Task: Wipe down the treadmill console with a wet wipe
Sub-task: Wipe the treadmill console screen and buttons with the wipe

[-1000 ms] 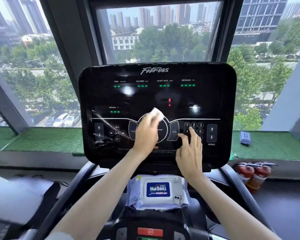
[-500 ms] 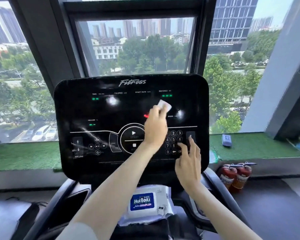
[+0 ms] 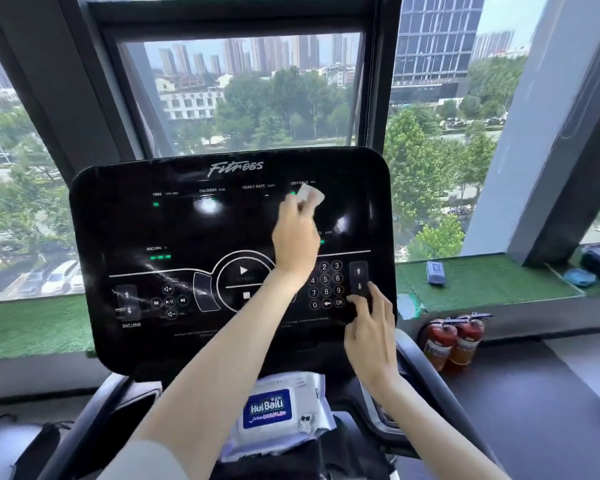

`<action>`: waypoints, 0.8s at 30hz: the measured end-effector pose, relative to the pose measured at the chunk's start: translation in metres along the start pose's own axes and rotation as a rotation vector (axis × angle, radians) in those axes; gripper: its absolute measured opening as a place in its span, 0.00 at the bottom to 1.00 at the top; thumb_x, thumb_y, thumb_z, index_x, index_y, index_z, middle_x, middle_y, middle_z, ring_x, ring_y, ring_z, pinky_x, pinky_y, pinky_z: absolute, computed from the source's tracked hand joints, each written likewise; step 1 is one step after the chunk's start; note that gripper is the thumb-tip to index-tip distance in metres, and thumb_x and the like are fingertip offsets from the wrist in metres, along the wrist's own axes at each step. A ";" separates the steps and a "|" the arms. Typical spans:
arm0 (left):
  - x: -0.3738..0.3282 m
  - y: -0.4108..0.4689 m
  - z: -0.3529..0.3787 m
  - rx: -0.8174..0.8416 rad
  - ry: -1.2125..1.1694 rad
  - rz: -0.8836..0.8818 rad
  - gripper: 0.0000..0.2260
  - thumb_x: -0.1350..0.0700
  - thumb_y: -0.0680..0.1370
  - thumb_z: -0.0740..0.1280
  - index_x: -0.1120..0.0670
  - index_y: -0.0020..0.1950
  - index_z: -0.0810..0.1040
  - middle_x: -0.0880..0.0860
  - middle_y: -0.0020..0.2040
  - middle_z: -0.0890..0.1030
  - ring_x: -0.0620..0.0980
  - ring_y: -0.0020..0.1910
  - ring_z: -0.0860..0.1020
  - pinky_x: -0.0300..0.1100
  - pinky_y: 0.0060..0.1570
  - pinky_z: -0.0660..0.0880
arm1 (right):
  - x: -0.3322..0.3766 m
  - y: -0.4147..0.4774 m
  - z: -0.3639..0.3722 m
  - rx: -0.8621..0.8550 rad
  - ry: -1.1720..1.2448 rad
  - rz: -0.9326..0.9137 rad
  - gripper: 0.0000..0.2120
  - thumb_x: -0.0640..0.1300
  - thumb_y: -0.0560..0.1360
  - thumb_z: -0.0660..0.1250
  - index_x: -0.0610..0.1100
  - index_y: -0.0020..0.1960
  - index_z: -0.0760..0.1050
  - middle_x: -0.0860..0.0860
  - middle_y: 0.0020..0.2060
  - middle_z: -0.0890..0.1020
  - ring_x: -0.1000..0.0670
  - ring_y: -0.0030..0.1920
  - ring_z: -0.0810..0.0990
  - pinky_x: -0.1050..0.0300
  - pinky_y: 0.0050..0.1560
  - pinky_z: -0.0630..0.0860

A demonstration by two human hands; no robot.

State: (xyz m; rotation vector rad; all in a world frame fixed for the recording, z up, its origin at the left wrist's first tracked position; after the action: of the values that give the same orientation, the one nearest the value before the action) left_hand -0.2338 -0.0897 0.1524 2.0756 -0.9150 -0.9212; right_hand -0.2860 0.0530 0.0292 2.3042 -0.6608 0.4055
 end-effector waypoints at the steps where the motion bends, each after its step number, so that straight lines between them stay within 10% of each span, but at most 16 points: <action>1: -0.013 -0.015 0.013 0.128 0.017 0.137 0.18 0.68 0.75 0.61 0.54 0.62 0.74 0.56 0.54 0.74 0.54 0.49 0.74 0.47 0.42 0.76 | -0.003 -0.002 0.002 0.003 -0.003 0.004 0.22 0.28 0.64 0.65 0.40 0.57 0.75 0.38 0.65 0.69 0.39 0.64 0.67 0.43 0.62 0.69; 4: -0.027 -0.071 0.033 0.327 0.110 0.586 0.17 0.66 0.72 0.63 0.58 0.60 0.76 0.55 0.54 0.77 0.53 0.46 0.75 0.47 0.38 0.77 | -0.006 -0.006 0.008 0.012 0.005 0.008 0.20 0.27 0.63 0.65 0.39 0.53 0.76 0.37 0.63 0.70 0.38 0.63 0.68 0.41 0.60 0.71; 7: 0.010 -0.083 0.018 0.379 0.136 0.602 0.21 0.68 0.68 0.66 0.59 0.60 0.75 0.55 0.49 0.76 0.54 0.44 0.74 0.47 0.34 0.76 | 0.002 -0.007 0.011 0.003 0.001 -0.018 0.18 0.27 0.62 0.67 0.39 0.51 0.77 0.37 0.62 0.72 0.39 0.61 0.68 0.41 0.58 0.73; 15: 0.140 -0.044 -0.087 -0.468 -0.089 -0.733 0.16 0.65 0.78 0.59 0.57 0.65 0.73 0.58 0.52 0.71 0.55 0.46 0.75 0.51 0.47 0.76 | 0.028 -0.008 0.020 0.038 -0.012 -0.096 0.21 0.29 0.61 0.68 0.39 0.53 0.76 0.37 0.62 0.71 0.37 0.60 0.72 0.43 0.57 0.72; 21: 0.064 -0.121 -0.029 0.388 0.235 0.495 0.21 0.70 0.67 0.65 0.53 0.57 0.74 0.53 0.45 0.73 0.51 0.39 0.73 0.46 0.28 0.76 | 0.027 -0.017 0.028 0.075 -0.020 -0.089 0.24 0.28 0.61 0.67 0.38 0.56 0.74 0.35 0.65 0.68 0.35 0.60 0.71 0.42 0.57 0.73; 24: 0.111 -0.112 -0.068 0.192 0.282 0.333 0.17 0.69 0.70 0.63 0.55 0.56 0.75 0.51 0.47 0.70 0.48 0.39 0.71 0.42 0.31 0.76 | 0.025 -0.019 0.027 0.079 -0.001 -0.100 0.24 0.27 0.62 0.67 0.38 0.57 0.74 0.34 0.66 0.67 0.35 0.60 0.70 0.41 0.57 0.72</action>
State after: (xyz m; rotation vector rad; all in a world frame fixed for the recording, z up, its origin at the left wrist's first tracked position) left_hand -0.0874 -0.1002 0.0624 2.0567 -1.1834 -0.3689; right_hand -0.2524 0.0373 0.0113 2.4008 -0.5363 0.3891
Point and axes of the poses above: each hand's wrist, its own y-axis towards the middle knuckle, its own z-axis out of the palm, x = y × z, the point moved 3 cm from there along y, towards the middle knuckle
